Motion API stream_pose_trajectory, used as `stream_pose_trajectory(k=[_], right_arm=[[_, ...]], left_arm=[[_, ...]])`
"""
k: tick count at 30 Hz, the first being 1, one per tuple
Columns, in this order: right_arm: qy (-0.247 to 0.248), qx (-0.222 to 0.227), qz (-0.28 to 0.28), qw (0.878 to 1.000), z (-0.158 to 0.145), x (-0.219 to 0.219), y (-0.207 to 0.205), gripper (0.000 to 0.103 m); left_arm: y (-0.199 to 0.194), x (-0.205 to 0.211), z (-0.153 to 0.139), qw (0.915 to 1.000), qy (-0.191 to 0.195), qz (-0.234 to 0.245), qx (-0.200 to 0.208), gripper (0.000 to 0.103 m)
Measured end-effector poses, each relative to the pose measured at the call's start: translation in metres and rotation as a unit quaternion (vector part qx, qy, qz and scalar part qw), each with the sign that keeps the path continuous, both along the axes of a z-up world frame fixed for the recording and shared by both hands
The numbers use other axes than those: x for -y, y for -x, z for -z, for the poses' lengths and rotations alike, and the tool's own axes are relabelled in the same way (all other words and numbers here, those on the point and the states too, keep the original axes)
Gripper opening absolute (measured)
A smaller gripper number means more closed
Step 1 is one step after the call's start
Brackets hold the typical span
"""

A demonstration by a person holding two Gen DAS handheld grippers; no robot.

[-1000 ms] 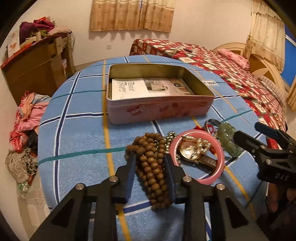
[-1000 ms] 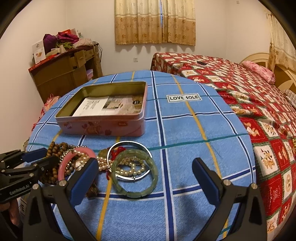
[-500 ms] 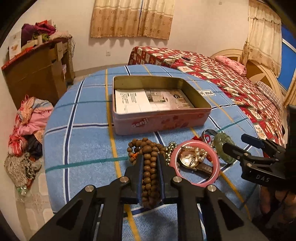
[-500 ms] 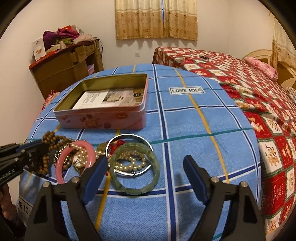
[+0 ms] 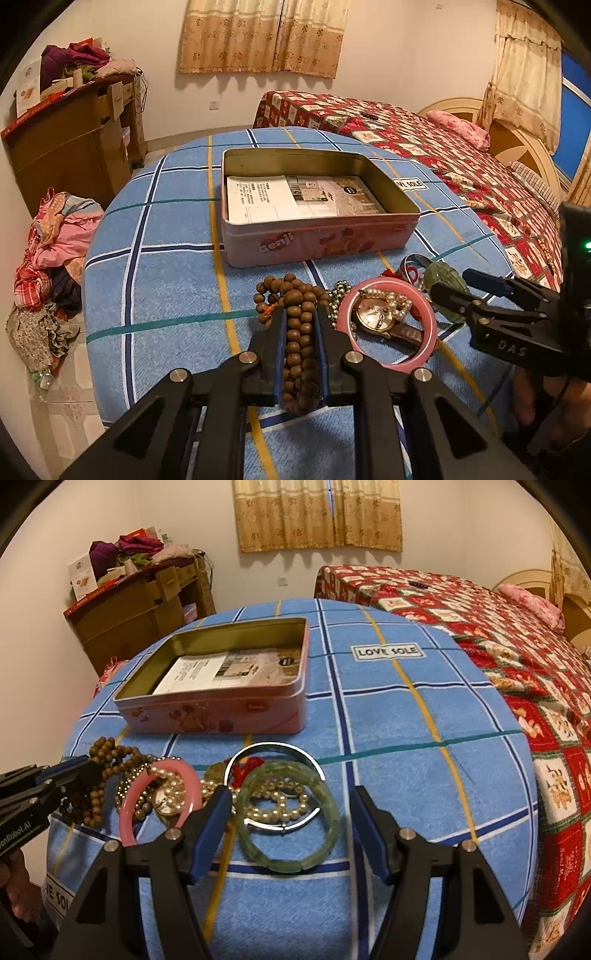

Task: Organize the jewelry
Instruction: 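Grasp the brown bead bracelet with left gripper while right gripper grasps the jade bangle, then release the bead bracelet into the tin with left gripper while right gripper drops the bangle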

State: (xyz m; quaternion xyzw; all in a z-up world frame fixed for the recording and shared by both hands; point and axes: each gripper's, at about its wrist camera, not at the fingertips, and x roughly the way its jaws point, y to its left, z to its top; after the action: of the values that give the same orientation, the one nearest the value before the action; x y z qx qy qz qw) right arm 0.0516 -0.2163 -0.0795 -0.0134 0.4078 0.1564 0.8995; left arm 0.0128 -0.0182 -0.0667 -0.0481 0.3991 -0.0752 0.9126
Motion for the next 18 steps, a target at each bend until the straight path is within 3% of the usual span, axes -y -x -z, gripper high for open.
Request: stream_pose_trajectory(k=[2,4,5,9,18], right_arm=[[0.002,-0.014,-0.002,1.000,0.006,0.000,-0.003,0.068],[-0.010,-0.023,-0.008,1.000,0.008,0.002,-0.003,0.061],[-0.012,-0.023,-0.011,1.000,0.007,0.003,-0.003,0.050],[-0.005,-0.015,-0.023,1.000,0.004,0.001,0.002,0.025],[-0.002,0.012,-0.029,1.000,-0.007,-0.001,0.009,0.020]], left_arm=[[0.000,0.000,0.000,1.0000,0.000,-0.001,0.001,0.014],[0.000,0.000,-0.001,1.0000,0.001,-0.002,0.003,0.014],[0.000,0.000,-0.001,1.0000,0.002,-0.002,0.003,0.014],[0.001,-0.003,-0.005,1.0000,0.004,-0.004,0.006,0.014],[0.003,-0.006,-0.014,0.9998,0.005,-0.005,0.016,0.014]])
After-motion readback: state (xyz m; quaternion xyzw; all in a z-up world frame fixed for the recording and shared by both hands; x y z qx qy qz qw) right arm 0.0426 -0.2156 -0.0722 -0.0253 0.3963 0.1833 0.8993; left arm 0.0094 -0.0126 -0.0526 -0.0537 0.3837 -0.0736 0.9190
